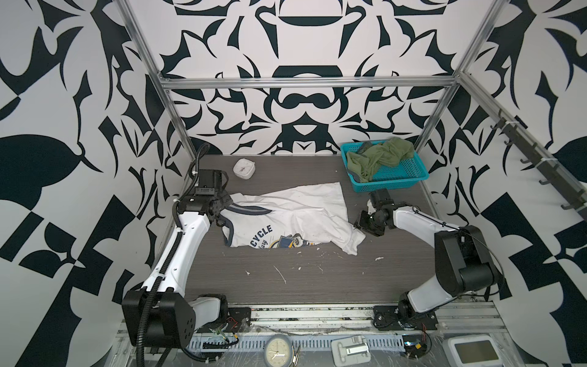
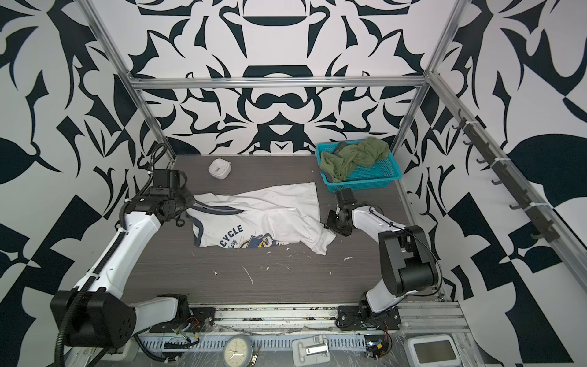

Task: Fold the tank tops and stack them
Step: 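Lift the tank top with both grippers and stretch it toward the far edge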

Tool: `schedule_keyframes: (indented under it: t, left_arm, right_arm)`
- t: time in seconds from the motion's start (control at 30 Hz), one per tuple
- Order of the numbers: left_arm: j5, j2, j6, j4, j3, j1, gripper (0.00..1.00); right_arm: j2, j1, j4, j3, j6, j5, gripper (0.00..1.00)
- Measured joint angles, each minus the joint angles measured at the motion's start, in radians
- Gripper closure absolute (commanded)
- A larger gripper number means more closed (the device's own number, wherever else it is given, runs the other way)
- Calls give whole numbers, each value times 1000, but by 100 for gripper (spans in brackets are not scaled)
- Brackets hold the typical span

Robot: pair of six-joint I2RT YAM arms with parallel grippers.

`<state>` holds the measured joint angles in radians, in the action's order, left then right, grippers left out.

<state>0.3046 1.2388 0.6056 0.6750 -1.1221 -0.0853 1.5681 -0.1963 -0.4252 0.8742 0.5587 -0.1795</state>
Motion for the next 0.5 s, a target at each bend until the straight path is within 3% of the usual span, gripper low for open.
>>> schedule_keyframes:
  t: [0.17,0.23,0.47,0.5]
  left_arm:
    - [-9,7,0,-5,3,0,100]
    - [-10,11,0,-5,3,0,100]
    - [-10,22,0,-5,2,1,100]
    - [-11,24,0,-3,-2,2,100]
  right_arm:
    - [0,0,-2,-34,19,-1,44]
    - [0,-2,-2,-43,22,-5,49]
    - [-1,-10,-1,-46,29,-19,88]
    - [-6,-12,-5,-42,23,-16,97]
